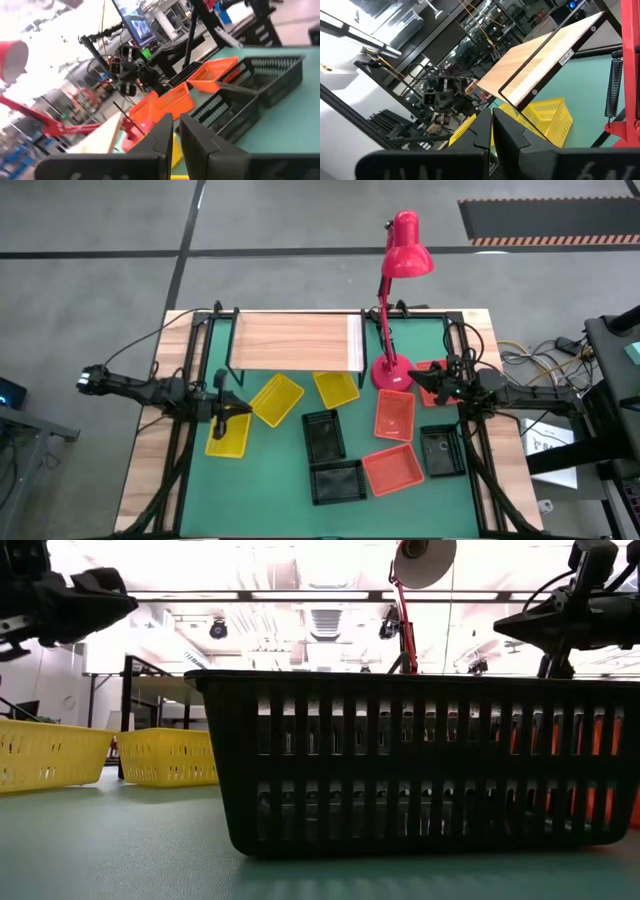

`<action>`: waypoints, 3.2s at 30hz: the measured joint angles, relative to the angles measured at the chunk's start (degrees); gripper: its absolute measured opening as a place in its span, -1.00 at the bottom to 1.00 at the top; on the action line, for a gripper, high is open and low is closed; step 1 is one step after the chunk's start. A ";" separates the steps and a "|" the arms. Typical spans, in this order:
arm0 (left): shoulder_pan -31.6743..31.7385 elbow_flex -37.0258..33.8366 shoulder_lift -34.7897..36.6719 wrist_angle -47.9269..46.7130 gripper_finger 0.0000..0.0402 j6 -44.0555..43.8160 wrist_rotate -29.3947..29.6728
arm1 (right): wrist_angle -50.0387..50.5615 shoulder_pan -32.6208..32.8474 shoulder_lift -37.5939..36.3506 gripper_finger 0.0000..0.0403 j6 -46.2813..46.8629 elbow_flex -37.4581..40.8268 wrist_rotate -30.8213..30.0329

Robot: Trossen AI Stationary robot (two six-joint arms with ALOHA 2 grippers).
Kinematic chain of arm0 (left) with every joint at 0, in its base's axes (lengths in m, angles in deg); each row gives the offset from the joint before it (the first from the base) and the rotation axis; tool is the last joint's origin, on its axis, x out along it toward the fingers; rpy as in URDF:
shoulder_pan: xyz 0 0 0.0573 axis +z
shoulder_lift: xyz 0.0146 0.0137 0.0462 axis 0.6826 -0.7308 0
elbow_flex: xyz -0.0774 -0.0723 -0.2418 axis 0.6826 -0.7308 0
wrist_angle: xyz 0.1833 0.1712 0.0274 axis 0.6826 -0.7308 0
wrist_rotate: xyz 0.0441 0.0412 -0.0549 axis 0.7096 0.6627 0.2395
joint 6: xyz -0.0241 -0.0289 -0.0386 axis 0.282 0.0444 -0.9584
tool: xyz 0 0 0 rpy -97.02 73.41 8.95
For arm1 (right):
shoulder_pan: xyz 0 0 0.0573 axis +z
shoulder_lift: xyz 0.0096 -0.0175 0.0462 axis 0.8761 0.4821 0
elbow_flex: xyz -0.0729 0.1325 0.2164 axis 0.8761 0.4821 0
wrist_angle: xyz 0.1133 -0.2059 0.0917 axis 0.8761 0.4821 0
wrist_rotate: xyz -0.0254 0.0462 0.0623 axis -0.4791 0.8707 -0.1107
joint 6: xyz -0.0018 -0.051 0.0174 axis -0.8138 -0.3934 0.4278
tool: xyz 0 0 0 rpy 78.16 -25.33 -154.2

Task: Stack baskets on shelf by color
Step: Put the top black bin on the shelf

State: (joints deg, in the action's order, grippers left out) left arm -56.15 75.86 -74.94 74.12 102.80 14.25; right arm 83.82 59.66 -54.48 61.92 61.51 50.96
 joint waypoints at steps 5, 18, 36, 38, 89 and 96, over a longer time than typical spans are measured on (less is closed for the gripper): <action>0.00 0.09 -0.02 0.50 -0.92 0.47 -0.50 | 0.00 0.00 0.01 -0.96 0.00 -0.01 0.01; -0.02 0.06 0.02 29.93 -0.92 -40.41 -4.44 | -0.75 0.00 0.00 -0.96 -8.59 -0.01 -3.98; -0.08 0.00 -10.76 50.27 -0.92 -39.82 -6.73 | -28.09 0.13 11.38 -0.96 -29.55 -0.04 3.15; -0.07 0.02 -12.87 52.34 -0.92 -36.55 -6.57 | -28.54 0.13 12.97 -0.96 -31.20 -0.59 3.40; -0.04 -0.21 -16.80 64.06 -0.92 -17.39 10.34 | 24.27 15.70 77.59 -0.96 -42.26 -61.62 14.09; -0.04 -0.33 -18.79 63.93 -0.92 -17.44 10.34 | 43.73 16.74 88.03 -0.96 -46.96 -73.98 13.51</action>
State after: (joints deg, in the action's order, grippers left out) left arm -56.19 75.53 -93.73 138.06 85.37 24.58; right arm 127.56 76.40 33.55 14.97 -12.47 64.47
